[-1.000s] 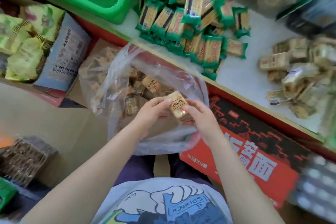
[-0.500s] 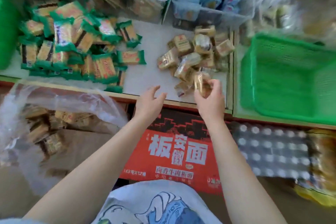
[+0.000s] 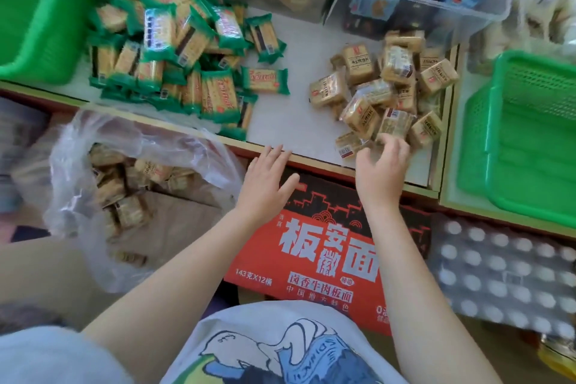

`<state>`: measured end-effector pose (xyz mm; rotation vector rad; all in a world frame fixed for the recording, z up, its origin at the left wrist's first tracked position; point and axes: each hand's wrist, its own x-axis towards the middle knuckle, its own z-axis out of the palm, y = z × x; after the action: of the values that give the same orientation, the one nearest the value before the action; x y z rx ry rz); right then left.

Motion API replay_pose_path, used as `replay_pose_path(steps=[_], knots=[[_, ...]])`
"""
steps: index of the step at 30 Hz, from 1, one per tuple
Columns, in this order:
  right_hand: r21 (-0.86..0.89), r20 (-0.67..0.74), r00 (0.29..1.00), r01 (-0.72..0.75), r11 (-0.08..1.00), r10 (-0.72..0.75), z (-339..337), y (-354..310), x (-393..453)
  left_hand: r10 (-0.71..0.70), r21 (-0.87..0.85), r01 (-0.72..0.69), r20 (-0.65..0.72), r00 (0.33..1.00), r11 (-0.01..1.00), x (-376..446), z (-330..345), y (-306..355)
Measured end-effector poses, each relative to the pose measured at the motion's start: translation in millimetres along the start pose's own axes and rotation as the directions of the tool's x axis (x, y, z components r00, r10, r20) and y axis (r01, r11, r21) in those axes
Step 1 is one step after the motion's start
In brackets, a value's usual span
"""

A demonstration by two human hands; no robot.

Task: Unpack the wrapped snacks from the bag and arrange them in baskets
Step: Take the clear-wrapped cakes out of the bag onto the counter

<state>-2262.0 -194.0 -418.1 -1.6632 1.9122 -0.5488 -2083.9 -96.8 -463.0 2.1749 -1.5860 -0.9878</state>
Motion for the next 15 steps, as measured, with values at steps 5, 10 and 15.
replay_pose_path(steps=[5, 10, 15], knots=[[0.173, 0.548, 0.820, 0.085, 0.981, -0.168, 82.2, -71.9, -89.8, -0.210, 0.073, 0.233, -0.236, 0.949, 0.970, -77.3, -27.8, -111.8], [0.077, 0.866, 0.500, -0.100, 0.992, -0.017, 202.8, -114.7, -166.2, -0.509, 0.204, 0.584, -0.323, 0.798, 0.786, -161.9, -59.8, -235.0], [-0.054, 0.894, 0.424, -0.211, 0.976, 0.142, 289.9, -145.3, -222.6, -0.666, 0.007, 0.676, -0.164, 0.728, 0.737, -200.7, -82.5, -300.0]])
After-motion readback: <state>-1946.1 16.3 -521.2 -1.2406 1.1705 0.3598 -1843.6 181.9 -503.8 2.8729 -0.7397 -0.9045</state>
